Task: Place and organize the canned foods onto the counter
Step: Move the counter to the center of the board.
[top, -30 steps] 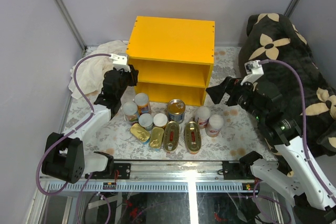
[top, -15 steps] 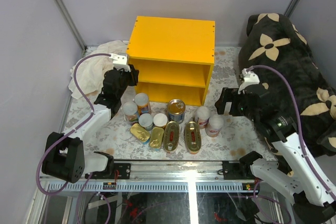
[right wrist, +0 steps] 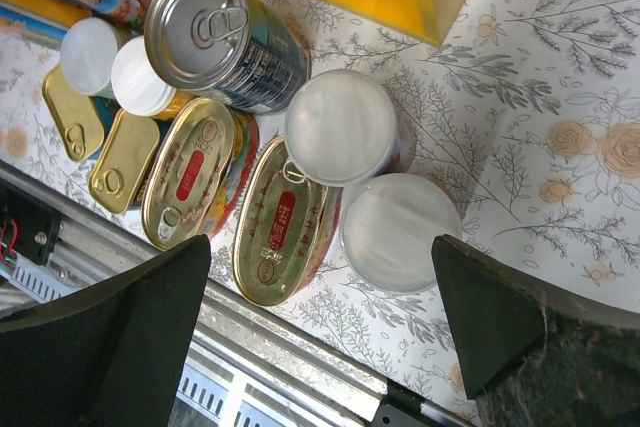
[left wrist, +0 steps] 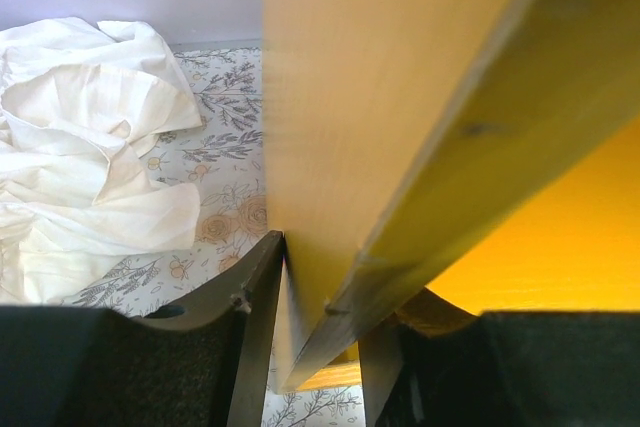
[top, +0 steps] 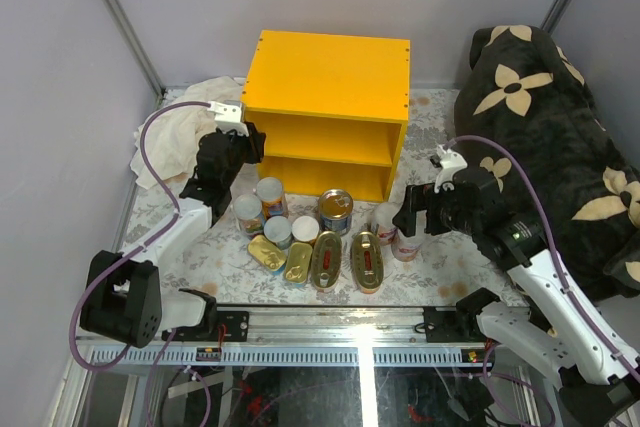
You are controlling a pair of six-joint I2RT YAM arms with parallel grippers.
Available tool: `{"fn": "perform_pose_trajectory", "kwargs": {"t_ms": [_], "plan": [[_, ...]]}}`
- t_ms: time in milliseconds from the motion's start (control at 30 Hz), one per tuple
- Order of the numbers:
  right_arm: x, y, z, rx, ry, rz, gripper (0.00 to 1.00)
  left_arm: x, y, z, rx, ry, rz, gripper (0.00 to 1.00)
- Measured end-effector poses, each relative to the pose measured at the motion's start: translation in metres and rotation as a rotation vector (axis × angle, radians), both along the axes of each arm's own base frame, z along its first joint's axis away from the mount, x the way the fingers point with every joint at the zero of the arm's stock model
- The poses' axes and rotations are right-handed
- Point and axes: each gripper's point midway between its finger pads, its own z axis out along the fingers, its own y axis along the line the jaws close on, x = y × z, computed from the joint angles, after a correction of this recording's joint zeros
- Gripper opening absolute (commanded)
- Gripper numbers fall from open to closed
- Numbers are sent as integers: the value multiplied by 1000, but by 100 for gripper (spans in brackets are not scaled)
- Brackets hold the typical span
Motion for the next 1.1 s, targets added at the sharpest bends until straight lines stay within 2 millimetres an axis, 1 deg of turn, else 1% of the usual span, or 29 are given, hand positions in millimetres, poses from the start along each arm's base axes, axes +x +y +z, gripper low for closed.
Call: {"fn": "perform_pose_trajectory", "kwargs": {"t_ms": [167,267,333,533,633,700,867,967,1033,1100], "plan": [[-2,10,-11,-32,30,65,100,-1,2,0,-17,4,16,29],[0,12,-20,-68,49,69,100,-10,4,-4,-31,10,31,28],[4,10,-26,-97,50,50,100,-19,5,-9,-43,20,42,28],[25,1,-38,-186,28,-5,100,-38,16,-8,-82,20,100,28],[35,4,-45,-209,28,-4,100,-43,21,-7,-92,17,126,29],[40,7,-47,-212,23,-1,100,-46,24,-6,-99,14,141,32],[51,15,-44,-207,-16,-5,100,-50,25,-7,-106,17,147,33],[56,14,-38,-202,-42,-52,100,-50,25,-10,-103,26,148,33],[60,13,-27,-177,-77,-93,100,-50,25,-12,-102,31,149,33],[62,14,-10,-127,-126,-111,99,-49,24,-13,-100,36,149,33]]}}
